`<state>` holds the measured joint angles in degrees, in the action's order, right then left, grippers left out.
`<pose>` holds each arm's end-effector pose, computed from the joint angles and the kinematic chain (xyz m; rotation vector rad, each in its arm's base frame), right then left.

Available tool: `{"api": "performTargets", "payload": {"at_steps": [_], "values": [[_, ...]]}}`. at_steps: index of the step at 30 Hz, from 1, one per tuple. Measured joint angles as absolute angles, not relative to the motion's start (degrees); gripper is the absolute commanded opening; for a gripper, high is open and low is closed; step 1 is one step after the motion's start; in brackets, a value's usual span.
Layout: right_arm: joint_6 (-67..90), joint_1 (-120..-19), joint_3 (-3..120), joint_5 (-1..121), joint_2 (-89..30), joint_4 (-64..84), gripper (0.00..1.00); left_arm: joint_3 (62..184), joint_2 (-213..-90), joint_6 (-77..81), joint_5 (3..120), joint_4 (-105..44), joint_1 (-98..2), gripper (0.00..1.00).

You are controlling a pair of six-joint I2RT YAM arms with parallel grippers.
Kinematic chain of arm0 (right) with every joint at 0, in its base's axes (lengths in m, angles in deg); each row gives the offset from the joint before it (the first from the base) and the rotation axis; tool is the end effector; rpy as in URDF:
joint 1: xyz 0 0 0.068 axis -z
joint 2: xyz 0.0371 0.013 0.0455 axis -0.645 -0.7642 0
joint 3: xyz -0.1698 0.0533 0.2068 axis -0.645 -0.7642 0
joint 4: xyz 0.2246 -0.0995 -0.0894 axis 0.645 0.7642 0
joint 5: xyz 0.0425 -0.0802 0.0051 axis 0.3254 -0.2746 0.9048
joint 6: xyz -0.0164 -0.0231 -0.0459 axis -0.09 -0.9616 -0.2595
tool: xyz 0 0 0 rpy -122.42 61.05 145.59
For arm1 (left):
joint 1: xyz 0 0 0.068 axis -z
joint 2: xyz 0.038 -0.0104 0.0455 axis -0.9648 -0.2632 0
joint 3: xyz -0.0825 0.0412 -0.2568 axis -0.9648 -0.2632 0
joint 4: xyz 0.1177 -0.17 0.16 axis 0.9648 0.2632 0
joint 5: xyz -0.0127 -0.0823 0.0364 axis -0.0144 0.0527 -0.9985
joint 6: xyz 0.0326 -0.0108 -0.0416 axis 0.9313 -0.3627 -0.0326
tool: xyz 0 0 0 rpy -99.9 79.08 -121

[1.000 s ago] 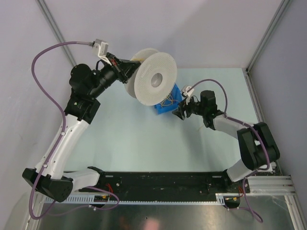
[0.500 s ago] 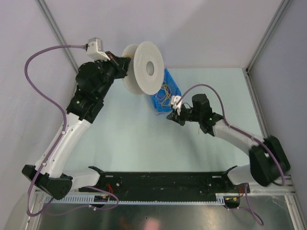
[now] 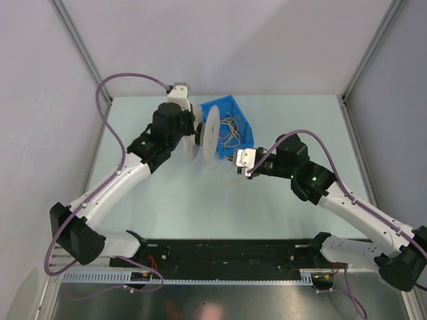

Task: Wrap the cables

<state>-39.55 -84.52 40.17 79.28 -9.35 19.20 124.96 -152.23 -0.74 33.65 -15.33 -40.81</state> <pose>0.1623 0.1812 0.3634 -1.4737 1.0369 0.4252 0.2600 -0.1603 0.3943 0.0749 1.8251 -0.2754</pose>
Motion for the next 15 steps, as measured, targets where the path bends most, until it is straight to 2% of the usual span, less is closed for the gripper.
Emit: {"api": "performTargets", "payload": {"at_steps": [8,15], "values": [[-42.1,-83.0,43.9,72.4,-12.5,17.1,0.0,115.5,-149.5,8.1,52.1,-14.7,-38.4,0.0],[-40.8,-79.5,49.2,70.1,-17.6,10.4,0.0,113.1,-143.2,16.6,62.3,-15.0,-36.5,0.0]]}}
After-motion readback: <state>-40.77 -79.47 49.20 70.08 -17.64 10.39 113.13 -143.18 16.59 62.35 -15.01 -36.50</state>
